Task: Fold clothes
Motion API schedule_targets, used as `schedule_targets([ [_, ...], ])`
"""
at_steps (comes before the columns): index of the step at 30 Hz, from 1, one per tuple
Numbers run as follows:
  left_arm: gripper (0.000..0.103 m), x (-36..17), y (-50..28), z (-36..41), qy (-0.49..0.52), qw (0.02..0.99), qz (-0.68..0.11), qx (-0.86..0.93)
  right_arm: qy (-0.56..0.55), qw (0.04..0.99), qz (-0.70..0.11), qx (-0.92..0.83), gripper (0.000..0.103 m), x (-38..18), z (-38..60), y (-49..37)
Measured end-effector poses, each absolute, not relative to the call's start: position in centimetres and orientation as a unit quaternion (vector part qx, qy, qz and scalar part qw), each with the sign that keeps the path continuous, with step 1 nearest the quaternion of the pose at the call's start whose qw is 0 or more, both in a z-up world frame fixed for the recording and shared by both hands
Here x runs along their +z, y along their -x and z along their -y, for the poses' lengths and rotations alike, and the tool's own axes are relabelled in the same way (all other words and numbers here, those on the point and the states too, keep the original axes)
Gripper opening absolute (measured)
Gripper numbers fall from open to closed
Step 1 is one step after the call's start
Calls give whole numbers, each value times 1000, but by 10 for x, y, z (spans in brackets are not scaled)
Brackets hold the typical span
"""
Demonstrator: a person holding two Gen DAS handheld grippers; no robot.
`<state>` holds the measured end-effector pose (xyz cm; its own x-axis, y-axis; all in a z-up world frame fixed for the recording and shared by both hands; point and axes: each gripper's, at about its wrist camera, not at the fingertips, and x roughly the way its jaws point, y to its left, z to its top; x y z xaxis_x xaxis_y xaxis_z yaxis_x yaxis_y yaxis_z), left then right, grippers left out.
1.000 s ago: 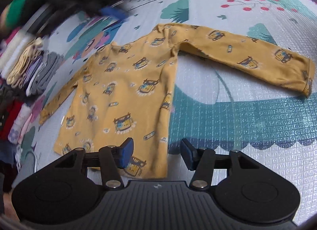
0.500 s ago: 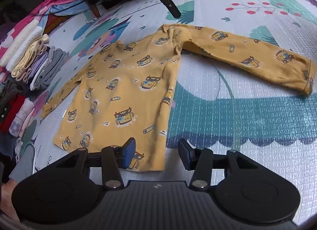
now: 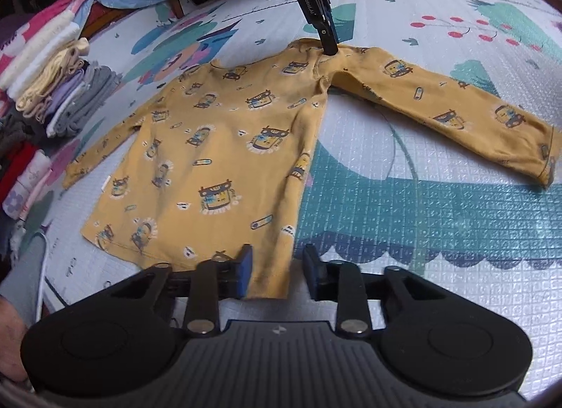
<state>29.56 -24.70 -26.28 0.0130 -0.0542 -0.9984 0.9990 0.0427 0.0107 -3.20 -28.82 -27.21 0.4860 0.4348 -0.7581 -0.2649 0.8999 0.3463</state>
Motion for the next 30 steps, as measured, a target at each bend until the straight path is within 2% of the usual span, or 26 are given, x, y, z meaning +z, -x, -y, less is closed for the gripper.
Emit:
schedule_targets([
  [3,3,-249,-290,238,-474,542,-470,-511,-90,856,-466,204,8,-272,291,32],
  [14,2,-211,-283,187,-422,598,-410,-544,-24,864,-442,240,6,-242,284,38],
  [23,2,-210,-287,129,-382,639,-395,-538,156,842,-398,331,5,-218,238,51],
  [26,1,-206,-291,106,-351,652,-388,-548,167,826,-399,361,4,-219,223,50],
  [30,1,-218,-286,93,-362,652,-387,-542,142,860,-398,287,6,-217,233,41],
])
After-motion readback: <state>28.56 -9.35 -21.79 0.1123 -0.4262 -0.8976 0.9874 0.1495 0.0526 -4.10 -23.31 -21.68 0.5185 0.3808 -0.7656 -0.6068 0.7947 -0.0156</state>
